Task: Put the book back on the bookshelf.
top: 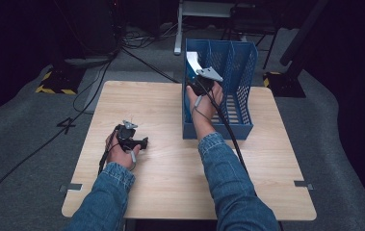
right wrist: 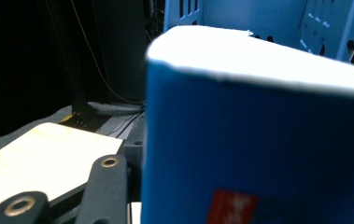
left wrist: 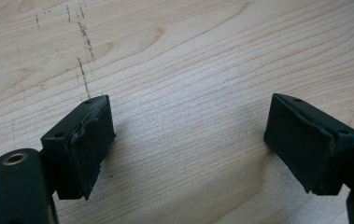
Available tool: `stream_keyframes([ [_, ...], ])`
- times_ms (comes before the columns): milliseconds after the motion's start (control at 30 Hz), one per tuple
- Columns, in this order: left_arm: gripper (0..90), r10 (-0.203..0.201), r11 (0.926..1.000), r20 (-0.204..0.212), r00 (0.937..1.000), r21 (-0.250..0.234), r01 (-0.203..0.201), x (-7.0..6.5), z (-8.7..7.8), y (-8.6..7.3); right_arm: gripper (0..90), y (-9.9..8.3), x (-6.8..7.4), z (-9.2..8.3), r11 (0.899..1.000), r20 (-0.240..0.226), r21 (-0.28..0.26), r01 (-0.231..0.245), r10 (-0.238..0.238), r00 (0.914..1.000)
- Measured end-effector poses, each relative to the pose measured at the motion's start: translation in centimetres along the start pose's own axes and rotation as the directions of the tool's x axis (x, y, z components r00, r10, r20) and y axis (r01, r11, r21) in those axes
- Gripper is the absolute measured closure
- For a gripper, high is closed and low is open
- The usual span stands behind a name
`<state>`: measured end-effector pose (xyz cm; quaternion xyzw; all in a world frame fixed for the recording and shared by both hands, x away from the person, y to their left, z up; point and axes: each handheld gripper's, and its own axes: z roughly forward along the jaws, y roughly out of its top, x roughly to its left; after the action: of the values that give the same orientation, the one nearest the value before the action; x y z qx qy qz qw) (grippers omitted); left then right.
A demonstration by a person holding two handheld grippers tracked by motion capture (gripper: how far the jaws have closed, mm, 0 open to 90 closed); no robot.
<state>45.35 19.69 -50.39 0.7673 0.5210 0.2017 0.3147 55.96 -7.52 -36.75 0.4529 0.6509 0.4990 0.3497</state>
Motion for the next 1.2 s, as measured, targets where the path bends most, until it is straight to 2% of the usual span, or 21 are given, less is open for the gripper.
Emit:
stream_keyframes([
  [233, 15.9, 0.007, 1.0000, 0.008, 0.9999, 0.002, -0.007, -0.1, -0.2, -0.2, 54.7, -0.7, 0.5, -1.1, 1.000, -0.007, -0.006, -0.011, 0.011, 0.9999],
  [333, 15.9, 0.010, 0.9999, 0.011, 0.9999, 0.004, -0.010, -0.2, -0.3, -0.4, 55.9, -0.7, 0.8, -0.6, 1.000, 0.026, -0.009, 0.014, -0.013, 0.9996],
  [467, 15.9, 0.008, 1.0000, 0.017, 0.9998, 0.002, -0.009, -0.2, -0.4, -0.5, 56.0, -0.5, 1.0, 0.4, 0.999, 0.044, -0.010, 0.032, -0.032, 0.9985],
  [533, 15.8, 0.010, 0.9999, 0.016, 0.9998, 0.002, -0.010, -0.2, -0.4, -0.5, 56.9, -0.2, 0.9, 0.8, 0.999, 0.046, 0.006, 0.034, -0.035, 0.9984],
  [600, 15.8, 0.010, 1.0000, 0.017, 0.9998, 0.001, -0.010, -0.2, -0.5, -0.5, 58.8, 0.2, 0.6, 0.8, 0.999, 0.025, 0.026, 0.018, -0.019, 0.9995],
  [667, 15.8, 0.013, 0.9999, 0.018, 0.9998, 0.001, -0.013, -0.2, -0.5, -0.5, 60.5, 0.8, -0.1, 0.3, 0.998, 0.007, 0.058, -0.021, 0.020, 0.9998],
  [700, 15.8, 0.013, 0.9999, 0.018, 0.9998, 0.000, -0.013, -0.2, -0.5, -0.5, 60.8, 1.0, -0.2, 0.0, 0.998, 0.006, 0.065, -0.021, 0.020, 0.9998],
  [800, 15.8, 0.013, 0.9999, 0.018, 0.9998, 0.001, -0.013, -0.2, -0.5, -0.5, 61.2, 1.2, -0.4, -0.4, 0.999, 0.004, 0.036, 0.006, -0.007, 1.0000],
  [933, 15.8, 0.013, 0.9999, 0.018, 0.9998, 0.002, -0.013, -0.2, -0.5, -0.5, 61.5, 2.0, -1.2, -0.8, 0.999, -0.021, 0.005, -0.040, 0.040, 0.9990],
  [967, 15.8, 0.014, 0.9999, 0.018, 0.9997, 0.001, -0.014, -0.2, -0.5, -0.5, 61.5, 2.3, -1.2, -1.0, 0.999, -0.026, -0.004, -0.038, 0.038, 0.9990],
  [1033, 15.8, 0.013, 0.9999, 0.018, 0.9998, 0.001, -0.013, -0.2, -0.5, -0.5, 61.5, 2.9, -0.8, -1.3, 1.000, -0.012, -0.028, 0.008, -0.009, 0.9999],
  [1100, 15.8, 0.013, 0.9999, 0.020, 0.9997, 0.002, -0.013, -0.2, -0.5, -0.5, 61.5, 3.3, -0.5, -1.7, 0.997, 0.009, -0.073, 0.034, -0.033, 0.9994],
  [1133, 15.8, 0.013, 0.9999, 0.019, 0.9997, 0.002, -0.014, -0.2, -0.5, -0.5, 61.3, 3.4, -0.5, -1.7, 0.994, 0.019, -0.099, 0.051, -0.049, 0.9986],
  [1200, 15.8, 0.014, 0.9999, 0.020, 0.9997, 0.002, -0.014, -0.2, -0.5, -0.5, 61.1, 3.0, -0.4, -0.8, 0.992, 0.018, -0.106, 0.066, -0.064, 0.9978],
])
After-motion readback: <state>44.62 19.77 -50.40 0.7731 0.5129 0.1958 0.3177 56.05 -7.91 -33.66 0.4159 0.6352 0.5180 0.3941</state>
